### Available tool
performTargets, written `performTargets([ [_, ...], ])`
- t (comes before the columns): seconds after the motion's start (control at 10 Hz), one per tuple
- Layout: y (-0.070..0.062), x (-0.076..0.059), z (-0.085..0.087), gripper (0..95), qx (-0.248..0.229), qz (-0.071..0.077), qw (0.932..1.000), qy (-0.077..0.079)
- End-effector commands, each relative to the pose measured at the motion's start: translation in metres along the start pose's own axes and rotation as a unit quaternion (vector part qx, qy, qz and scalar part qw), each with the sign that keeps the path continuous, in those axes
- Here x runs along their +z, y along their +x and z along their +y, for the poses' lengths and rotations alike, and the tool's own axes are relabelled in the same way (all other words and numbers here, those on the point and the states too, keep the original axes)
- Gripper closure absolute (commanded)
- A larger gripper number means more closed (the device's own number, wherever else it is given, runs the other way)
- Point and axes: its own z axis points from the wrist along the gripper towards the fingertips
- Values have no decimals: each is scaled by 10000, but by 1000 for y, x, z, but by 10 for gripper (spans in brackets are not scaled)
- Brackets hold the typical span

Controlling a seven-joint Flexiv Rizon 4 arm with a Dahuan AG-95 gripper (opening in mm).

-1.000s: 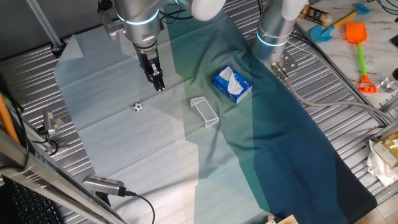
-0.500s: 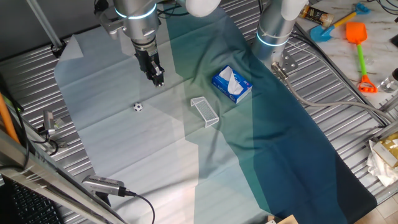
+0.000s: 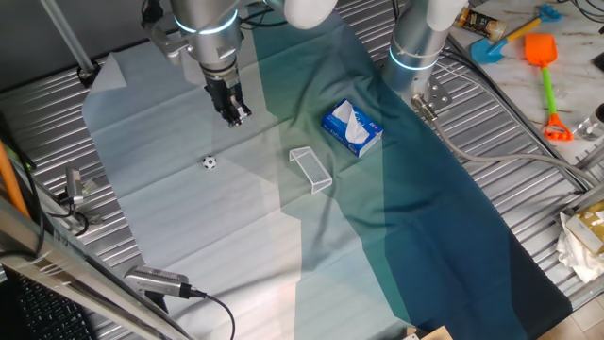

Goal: Push the soccer ball into the goal

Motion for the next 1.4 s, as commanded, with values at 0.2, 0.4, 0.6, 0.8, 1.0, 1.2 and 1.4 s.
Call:
performTargets([
  [0.2, -3, 0, -1, 950, 3, 6, 10000, -30],
  [0.4, -14, -3, -8, 950, -46, 42, 10000, -14],
  [0.6, -38, -8, -29, 950, -187, 98, 9998, -33],
  [0.8, -63, -5, -42, 950, -262, 137, 9996, -6],
  [1.0, -88, 9, -53, 950, -344, 147, 9993, -15],
  [1.2, -100, 23, -60, 950, -424, 156, 9990, -19],
  [1.4, -110, 33, -62, 950, -492, 265, 9984, -38],
])
